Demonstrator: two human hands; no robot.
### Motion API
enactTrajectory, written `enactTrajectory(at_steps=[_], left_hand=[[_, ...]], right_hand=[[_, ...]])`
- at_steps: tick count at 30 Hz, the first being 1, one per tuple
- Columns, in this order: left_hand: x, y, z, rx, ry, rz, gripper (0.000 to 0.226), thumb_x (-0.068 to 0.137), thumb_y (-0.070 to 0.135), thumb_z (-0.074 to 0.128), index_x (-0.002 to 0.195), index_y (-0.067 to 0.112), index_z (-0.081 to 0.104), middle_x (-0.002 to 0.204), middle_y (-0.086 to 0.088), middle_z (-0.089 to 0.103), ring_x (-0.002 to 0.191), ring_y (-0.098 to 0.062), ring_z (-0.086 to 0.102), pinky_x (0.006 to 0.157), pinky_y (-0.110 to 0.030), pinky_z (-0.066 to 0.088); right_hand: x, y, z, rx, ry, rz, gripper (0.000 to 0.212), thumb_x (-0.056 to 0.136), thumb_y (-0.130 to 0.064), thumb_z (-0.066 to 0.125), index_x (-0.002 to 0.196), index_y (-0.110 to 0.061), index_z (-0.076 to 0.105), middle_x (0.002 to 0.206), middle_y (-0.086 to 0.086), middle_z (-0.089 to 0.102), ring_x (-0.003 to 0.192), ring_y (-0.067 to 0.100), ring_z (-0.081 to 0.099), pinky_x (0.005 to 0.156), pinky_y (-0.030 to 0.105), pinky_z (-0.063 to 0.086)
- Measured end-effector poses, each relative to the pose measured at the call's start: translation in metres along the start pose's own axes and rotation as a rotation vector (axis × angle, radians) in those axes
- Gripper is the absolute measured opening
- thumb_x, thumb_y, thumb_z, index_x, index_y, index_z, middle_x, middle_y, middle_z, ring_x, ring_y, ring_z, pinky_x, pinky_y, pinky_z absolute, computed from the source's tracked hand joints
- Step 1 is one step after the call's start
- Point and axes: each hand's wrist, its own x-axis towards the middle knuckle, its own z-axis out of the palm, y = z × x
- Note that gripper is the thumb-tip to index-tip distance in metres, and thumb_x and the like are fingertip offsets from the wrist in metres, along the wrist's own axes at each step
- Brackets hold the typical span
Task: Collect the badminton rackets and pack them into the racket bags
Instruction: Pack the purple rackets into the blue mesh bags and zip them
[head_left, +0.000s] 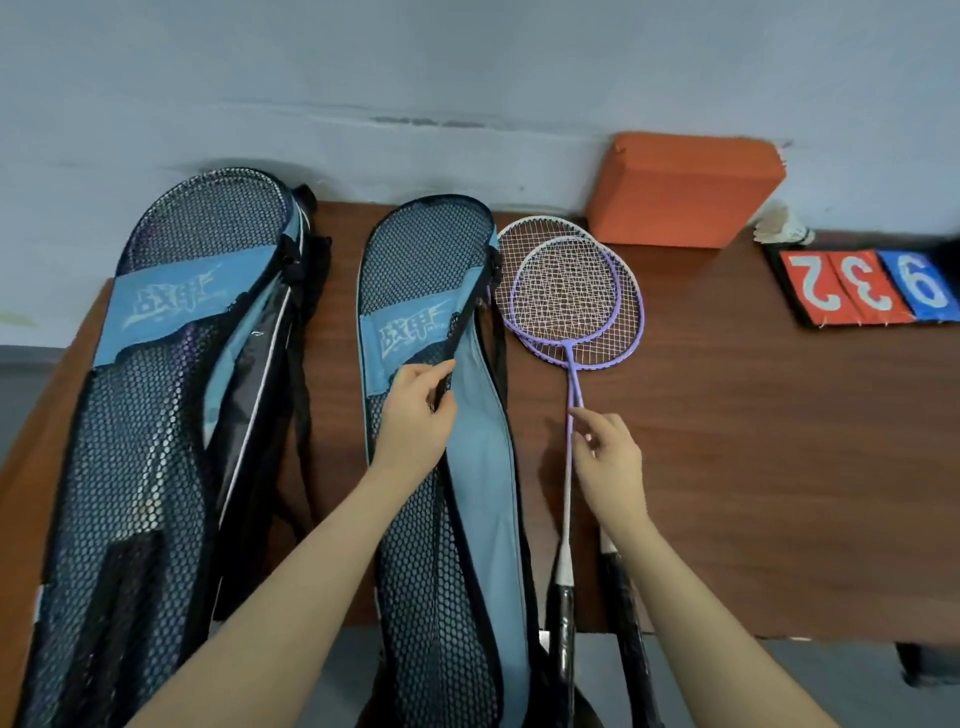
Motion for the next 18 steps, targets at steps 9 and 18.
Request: enactTrajectory(at_steps=[9, 18], left_hand=[[0.006, -0.007, 0.003, 0.049, -0.098, 0.029, 0.039, 0.088, 0.007, 0.056, 0.127, 0.008, 0.054, 0.100, -0.004, 0.049, 0.075, -0.005, 0.044, 0.072, -0.005, 0.035], [0.016, -0.013, 0.001, 0.070, -0.111, -0.035, 0.038, 0.089, 0.020, 0.059, 0.126, 0.014, 0.056, 0.099, -0.001, 0.048, 0.082, -0.012, 0.045, 0.078, -0.016, 0.031]], right_hand=[[0.000, 0.025, -0.001, -0.299, -0.156, 0.216, 0.015, 0.090, -0.015, 0.050, 0.103, -0.014, 0.057, 0.097, 0.005, 0.055, 0.093, 0.031, 0.056, 0.068, 0.037, 0.045], [-0.035, 0.014, 0.010, -0.054, 0.017, 0.025, 0.040, 0.092, -0.003, 0.052, 0.131, -0.010, 0.053, 0.076, 0.001, 0.047, 0.066, 0.008, 0.047, 0.062, 0.005, 0.036]])
